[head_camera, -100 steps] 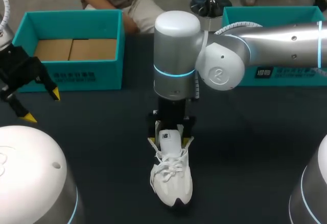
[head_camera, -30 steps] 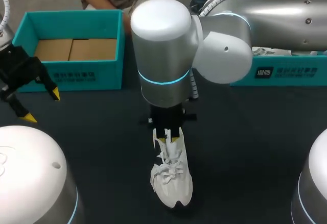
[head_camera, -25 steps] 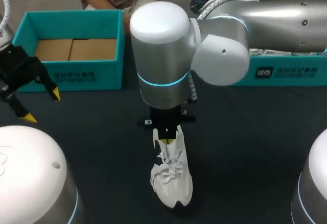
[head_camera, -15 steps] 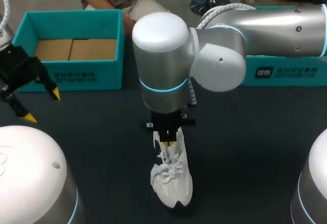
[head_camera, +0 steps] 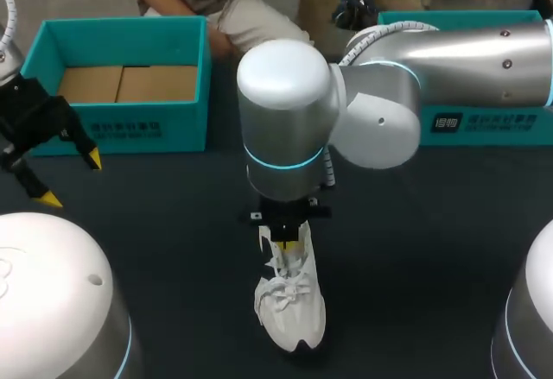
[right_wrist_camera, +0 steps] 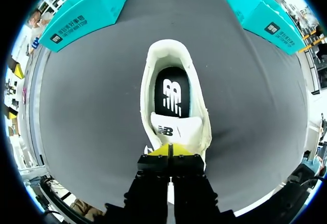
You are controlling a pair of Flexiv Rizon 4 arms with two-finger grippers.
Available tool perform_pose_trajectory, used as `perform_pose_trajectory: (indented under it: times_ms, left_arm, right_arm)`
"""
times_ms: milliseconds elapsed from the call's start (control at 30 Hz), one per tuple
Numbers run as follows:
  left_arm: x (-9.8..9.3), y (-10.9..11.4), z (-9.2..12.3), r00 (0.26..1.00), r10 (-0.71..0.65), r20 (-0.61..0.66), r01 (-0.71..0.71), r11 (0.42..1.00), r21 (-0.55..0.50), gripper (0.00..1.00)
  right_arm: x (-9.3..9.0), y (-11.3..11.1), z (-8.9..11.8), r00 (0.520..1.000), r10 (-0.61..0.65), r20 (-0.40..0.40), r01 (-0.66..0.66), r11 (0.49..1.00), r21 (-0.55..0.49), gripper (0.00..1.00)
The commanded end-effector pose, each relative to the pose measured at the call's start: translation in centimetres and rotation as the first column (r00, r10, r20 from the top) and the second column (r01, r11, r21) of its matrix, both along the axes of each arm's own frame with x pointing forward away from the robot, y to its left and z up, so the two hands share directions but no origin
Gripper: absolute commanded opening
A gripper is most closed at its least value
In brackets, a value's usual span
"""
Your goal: Take the shoe out of the shoebox, open the shoe tongue, remove and reinsert the insole, then place the shoe into the shoebox
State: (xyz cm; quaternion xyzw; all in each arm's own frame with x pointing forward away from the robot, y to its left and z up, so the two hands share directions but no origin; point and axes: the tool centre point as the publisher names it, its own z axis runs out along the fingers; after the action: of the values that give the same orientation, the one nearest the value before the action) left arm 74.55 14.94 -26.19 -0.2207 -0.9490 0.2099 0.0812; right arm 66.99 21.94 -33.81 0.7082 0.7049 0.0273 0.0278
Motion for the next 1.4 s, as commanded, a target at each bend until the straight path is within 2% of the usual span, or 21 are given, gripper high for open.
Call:
perform_pose_trajectory:
  times_ms: [33,233,333,433,467,633,667,733,1400]
  left_arm:
    - [-0.1,0.0,0.0,1.000,0.000,0.001,0.000,1.000,0.002,1.00]
    - [-0.1,0.0,0.0,1.000,0.000,0.001,0.000,1.000,0.002,1.00]
    - [-0.1,0.0,0.0,1.000,0.000,0.001,0.000,1.000,0.002,1.00]
    - [-0.1,0.0,0.0,1.000,0.000,0.001,0.000,1.000,0.002,1.00]
    - [-0.1,0.0,0.0,1.000,0.000,0.001,0.000,1.000,0.002,1.00]
    - [-0.1,0.0,0.0,1.000,0.000,0.001,0.000,1.000,0.002,1.00]
    - [-0.1,0.0,0.0,1.000,0.000,0.001,0.000,1.000,0.002,1.00]
    - [-0.1,0.0,0.0,1.000,0.000,0.001,0.000,1.000,0.002,1.00]
    - [-0.1,0.0,0.0,1.000,0.000,0.001,0.000,1.000,0.002,1.00]
  right_arm:
    - [-0.6,0.4,1.3,0.997,0.051,0.053,-0.051,0.999,-0.010,0.00]
    - [-0.2,0.5,3.1,0.966,0.231,0.119,-0.227,0.973,-0.046,0.00]
    - [0.0,0.6,3.5,0.906,0.402,0.133,-0.399,0.916,-0.046,0.00]
    - [0.1,0.8,3.7,0.804,0.578,0.143,-0.582,0.813,-0.016,0.00]
    - [0.2,0.8,3.8,0.755,0.638,0.149,-0.645,0.764,-0.009,0.00]
    - [0.5,0.5,4.1,0.602,0.793,0.099,-0.799,0.595,0.089,0.00]
    - [0.5,0.5,4.3,0.587,0.805,0.082,-0.809,0.581,0.087,0.18]
    - [1.1,0.1,4.8,0.604,0.793,0.080,-0.797,0.599,0.082,1.00]
    - [1.1,0.1,4.8,0.604,0.793,0.080,-0.797,0.599,0.082,1.00]
